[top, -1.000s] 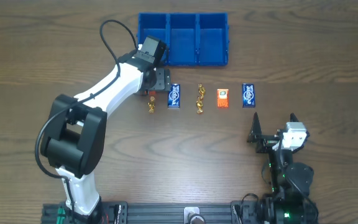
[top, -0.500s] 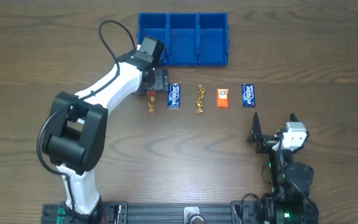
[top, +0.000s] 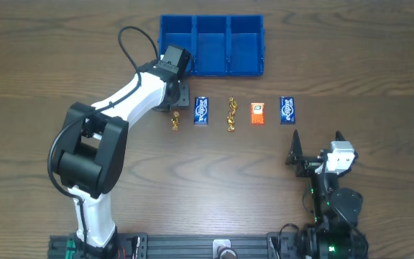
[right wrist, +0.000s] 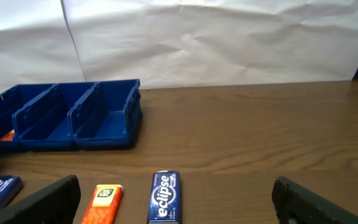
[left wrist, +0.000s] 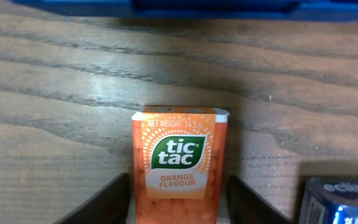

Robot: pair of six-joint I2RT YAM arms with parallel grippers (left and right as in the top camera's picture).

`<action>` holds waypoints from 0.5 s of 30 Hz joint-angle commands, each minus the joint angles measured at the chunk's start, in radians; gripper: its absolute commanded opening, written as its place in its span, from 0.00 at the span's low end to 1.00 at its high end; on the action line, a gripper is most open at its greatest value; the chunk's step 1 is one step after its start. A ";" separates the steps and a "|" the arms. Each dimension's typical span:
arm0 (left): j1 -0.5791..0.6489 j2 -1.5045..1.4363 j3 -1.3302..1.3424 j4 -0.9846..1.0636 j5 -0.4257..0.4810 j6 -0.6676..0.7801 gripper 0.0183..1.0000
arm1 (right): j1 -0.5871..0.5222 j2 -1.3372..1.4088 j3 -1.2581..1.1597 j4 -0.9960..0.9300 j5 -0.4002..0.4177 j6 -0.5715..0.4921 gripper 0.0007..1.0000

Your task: Sort Candies Into Trays

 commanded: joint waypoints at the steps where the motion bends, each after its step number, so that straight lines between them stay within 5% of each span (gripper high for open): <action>1: 0.004 0.014 0.002 0.000 -0.002 0.008 0.34 | 0.006 -0.007 0.000 -0.010 0.000 -0.013 1.00; 15: -0.022 -0.069 0.097 -0.102 -0.018 0.008 0.25 | 0.006 -0.007 0.000 -0.010 0.000 -0.013 1.00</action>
